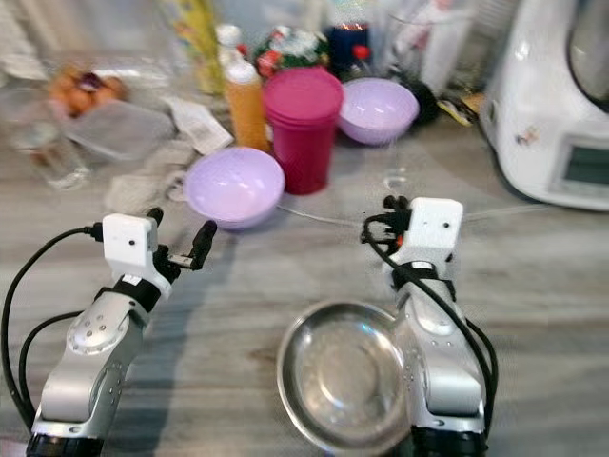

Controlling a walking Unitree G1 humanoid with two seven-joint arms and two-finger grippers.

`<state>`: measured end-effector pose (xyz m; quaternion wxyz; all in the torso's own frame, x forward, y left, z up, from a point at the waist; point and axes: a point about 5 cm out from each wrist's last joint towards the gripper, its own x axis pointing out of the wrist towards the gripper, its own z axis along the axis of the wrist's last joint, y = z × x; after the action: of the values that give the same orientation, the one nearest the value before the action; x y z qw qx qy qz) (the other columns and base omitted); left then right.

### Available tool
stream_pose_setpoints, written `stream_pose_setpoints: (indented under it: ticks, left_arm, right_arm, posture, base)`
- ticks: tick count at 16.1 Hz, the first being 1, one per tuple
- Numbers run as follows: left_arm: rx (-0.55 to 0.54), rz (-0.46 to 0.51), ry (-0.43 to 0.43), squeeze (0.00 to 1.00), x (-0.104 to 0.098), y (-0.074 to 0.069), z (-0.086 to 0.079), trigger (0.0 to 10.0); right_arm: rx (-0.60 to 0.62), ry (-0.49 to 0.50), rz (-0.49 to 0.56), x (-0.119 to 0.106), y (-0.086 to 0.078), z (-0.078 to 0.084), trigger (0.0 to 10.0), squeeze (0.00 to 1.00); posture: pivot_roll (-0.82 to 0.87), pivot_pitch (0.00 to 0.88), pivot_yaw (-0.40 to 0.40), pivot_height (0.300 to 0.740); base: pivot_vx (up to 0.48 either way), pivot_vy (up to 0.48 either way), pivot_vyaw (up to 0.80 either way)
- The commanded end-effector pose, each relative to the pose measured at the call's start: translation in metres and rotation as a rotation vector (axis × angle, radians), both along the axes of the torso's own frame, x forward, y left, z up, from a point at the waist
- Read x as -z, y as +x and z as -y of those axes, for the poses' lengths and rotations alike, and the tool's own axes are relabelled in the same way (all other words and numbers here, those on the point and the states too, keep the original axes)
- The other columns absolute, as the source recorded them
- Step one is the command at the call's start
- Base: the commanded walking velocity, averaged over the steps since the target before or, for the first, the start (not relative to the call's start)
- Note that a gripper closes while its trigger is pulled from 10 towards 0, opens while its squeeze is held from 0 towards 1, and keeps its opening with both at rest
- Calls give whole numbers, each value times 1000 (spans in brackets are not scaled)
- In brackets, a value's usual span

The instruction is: Setting the table

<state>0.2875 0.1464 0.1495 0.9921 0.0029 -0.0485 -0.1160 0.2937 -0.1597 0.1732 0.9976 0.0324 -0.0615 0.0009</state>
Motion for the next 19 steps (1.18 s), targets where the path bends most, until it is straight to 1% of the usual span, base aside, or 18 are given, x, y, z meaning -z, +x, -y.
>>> stream_pose_setpoints:
  ticks: [1,4,7,9,10,12,13,15,17,19]
  left_arm:
    - [-13,-25,14,0,5,-2,-4,10000]
    - [-14,-27,15,0,5,-1,-4,10000]
    - [-12,-21,20,0,4,-1,-4,10000]
    - [3,-2,23,0,2,0,-3,10000]
    - [-3,0,32,0,2,0,-5,10000]
    - [14,-4,13,0,4,0,-5,10000]
    - [32,-7,6,0,4,-1,-3,10000]
    - [62,10,28,0,3,-5,5,10000]
    - [66,8,12,0,3,-5,7,10000]
    - [76,4,-9,0,3,-4,8,10000]
  right_arm:
    - [-7,4,11,-3,-2,-1,10000,0]
    - [-7,3,14,-4,-1,-1,10000,0]
    - [-4,2,22,-5,0,-1,10000,0]
    - [4,0,24,-6,0,1,10000,0]
    - [8,-2,24,-5,0,1,10000,0]
    - [25,-10,25,-6,0,4,10000,0]
    - [32,-13,25,-6,0,5,10000,0]
    - [49,-22,17,-5,0,8,10000,0]
    - [52,-22,14,-4,-1,8,10000,0]
    - [51,-21,13,-4,-1,8,10000,0]
  posture:
    - [-232,161,33,740]
    - [-230,158,33,740]
    - [-230,156,32,740]
    - [-230,156,32,740]
    - [-229,153,34,740]
    - [-230,154,36,740]
    - [-230,154,36,740]
    - [-231,157,35,740]
    - [-233,160,35,740]
    - [-235,162,36,740]
  base:
    - [-285,0,-694]
    - [-286,0,-671]
    - [-275,0,0]
    - [0,0,0]
    - [0,0,0]
    - [0,0,0]
    - [0,0,0]
    - [0,0,0]
    - [0,0,0]
    - [0,-307,0]
